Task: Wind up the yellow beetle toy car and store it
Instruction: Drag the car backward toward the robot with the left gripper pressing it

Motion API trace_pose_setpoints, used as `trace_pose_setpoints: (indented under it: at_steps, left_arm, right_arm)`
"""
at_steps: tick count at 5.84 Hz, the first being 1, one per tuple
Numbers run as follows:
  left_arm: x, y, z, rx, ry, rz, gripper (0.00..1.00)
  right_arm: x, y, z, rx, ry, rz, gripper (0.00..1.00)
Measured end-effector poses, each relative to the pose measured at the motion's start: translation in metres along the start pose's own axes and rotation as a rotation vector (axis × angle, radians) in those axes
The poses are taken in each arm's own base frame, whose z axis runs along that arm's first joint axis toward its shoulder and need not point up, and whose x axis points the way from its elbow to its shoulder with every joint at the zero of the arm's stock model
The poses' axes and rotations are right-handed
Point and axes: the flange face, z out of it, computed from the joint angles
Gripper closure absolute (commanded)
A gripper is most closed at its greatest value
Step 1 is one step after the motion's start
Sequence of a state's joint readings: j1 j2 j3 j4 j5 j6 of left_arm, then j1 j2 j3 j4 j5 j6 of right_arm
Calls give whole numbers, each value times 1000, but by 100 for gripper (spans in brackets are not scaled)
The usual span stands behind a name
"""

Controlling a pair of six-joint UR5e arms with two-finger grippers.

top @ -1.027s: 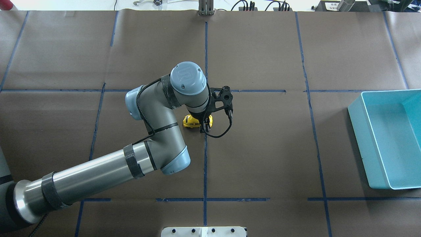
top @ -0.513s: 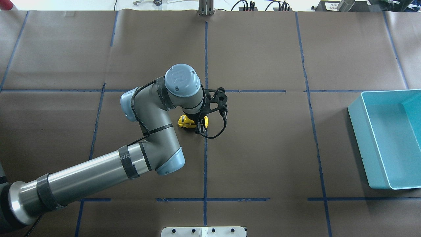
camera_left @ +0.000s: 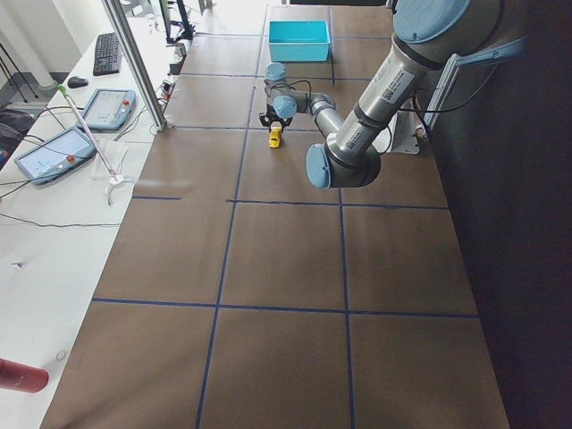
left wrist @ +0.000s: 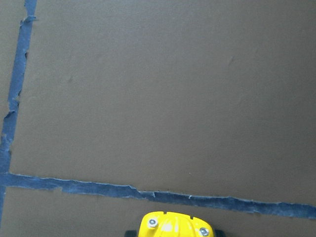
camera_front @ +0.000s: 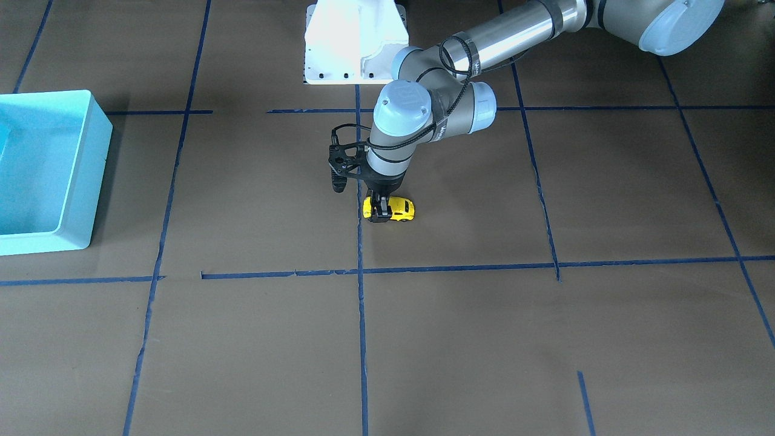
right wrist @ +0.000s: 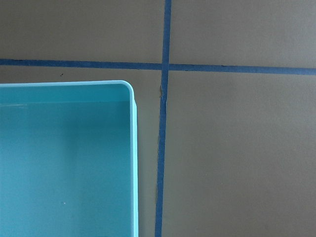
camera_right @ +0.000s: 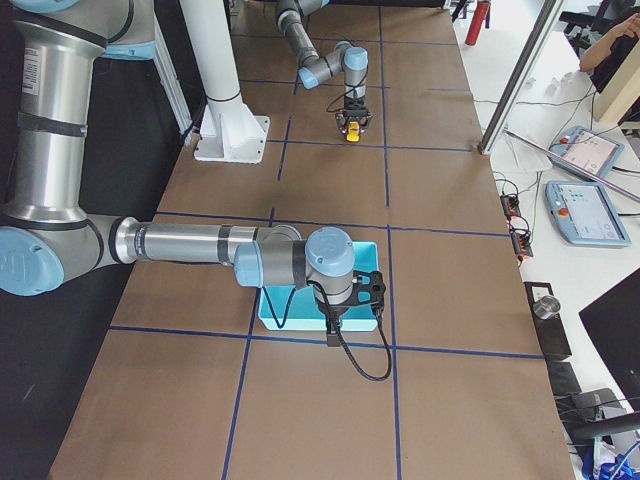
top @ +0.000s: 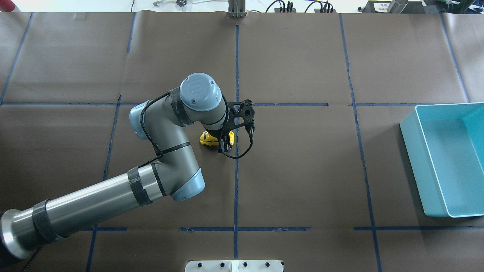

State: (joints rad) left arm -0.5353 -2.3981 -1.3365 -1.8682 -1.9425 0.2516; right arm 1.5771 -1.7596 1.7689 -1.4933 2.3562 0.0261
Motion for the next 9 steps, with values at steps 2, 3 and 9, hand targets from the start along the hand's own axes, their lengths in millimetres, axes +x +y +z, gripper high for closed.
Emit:
trace_pose_setpoints:
  at_steps: [2, 3, 9]
  left_arm:
    - [1, 9, 1, 5, -7, 10, 100]
    - [2, 14, 1, 10, -10, 14, 100]
    - [7, 45, 3, 22, -18, 19, 100]
  right_arm:
    - [-3, -1, 0, 1, 0, -5, 0]
    - [-5, -2, -1, 1, -1, -10, 0]
    - [-8, -3, -1, 2, -1, -17, 0]
